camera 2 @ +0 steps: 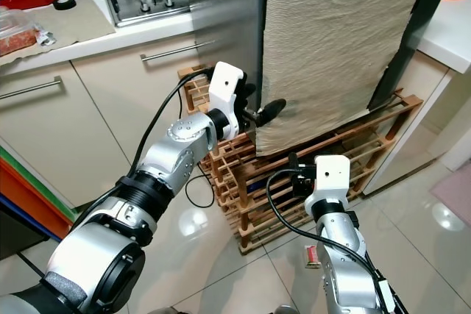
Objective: Restocking fridge
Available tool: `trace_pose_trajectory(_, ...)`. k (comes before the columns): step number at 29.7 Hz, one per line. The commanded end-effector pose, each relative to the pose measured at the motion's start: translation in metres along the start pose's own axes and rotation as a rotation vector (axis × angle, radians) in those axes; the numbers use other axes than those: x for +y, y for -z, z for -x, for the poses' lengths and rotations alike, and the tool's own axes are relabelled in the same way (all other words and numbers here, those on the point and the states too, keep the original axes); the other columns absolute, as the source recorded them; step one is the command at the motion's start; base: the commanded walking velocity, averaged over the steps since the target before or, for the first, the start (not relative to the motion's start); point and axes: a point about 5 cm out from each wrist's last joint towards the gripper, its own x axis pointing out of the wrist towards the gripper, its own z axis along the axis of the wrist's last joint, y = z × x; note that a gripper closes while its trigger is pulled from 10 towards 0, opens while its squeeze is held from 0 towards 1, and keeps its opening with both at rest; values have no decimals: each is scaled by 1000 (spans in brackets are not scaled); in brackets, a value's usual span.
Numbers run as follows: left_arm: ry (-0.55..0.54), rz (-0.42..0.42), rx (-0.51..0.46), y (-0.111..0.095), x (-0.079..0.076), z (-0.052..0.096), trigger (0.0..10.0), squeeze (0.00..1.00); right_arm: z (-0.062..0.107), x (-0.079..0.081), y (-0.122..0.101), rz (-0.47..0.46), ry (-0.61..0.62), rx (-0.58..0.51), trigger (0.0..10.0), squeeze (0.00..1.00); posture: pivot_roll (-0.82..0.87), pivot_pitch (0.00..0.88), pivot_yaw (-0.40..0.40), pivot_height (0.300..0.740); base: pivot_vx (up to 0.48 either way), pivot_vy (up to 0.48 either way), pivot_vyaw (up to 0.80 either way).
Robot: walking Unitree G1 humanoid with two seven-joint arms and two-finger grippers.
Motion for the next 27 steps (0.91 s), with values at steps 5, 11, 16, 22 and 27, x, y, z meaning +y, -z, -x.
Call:
trace_pose_trajectory(5,165,30,-84,-26,-64,-33,10000,0,8,-2,0,0,16,8,10000,0,-122,51,110,740,0,0,0)
trace_pose_trajectory(11,140,45,-88,-27,-62,-34,10000,0,10,-4,0,6,19,16,10000,0,-129,45,105,740,0,0,0)
trace_pose_trajectory(16,131,56,-92,-29,-63,-36,10000,0,11,-6,0,10,20,18,10000,0,-133,41,102,740,0,0,0)
trace_pose_trajectory(22,92,98,-94,-32,-61,-39,10000,0,11,-6,-1,15,21,19,10000,0,-139,39,103,740,0,0,0)
trace_pose_trajectory(27,103,102,-96,-32,-64,-41,10000,0,13,-6,-1,15,22,22,10000,0,-142,44,105,740,0,0,0)
